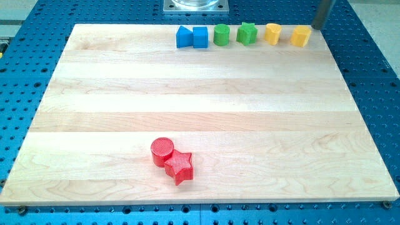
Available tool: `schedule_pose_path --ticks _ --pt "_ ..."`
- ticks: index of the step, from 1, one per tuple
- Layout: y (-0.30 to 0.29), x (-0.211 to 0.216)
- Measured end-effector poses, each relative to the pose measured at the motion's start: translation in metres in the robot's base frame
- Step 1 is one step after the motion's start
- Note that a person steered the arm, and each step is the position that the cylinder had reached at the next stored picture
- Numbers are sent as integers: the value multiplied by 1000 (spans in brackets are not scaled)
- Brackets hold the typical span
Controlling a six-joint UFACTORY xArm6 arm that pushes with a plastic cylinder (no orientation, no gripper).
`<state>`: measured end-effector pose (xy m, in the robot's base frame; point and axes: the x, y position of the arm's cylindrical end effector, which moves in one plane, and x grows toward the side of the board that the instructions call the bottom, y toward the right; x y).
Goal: Push the green star towards bottom
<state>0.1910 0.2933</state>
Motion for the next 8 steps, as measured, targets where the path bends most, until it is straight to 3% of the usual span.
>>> schedule_pose_path --ticks 3,8 --pt "-134 1" --pt "-163 1"
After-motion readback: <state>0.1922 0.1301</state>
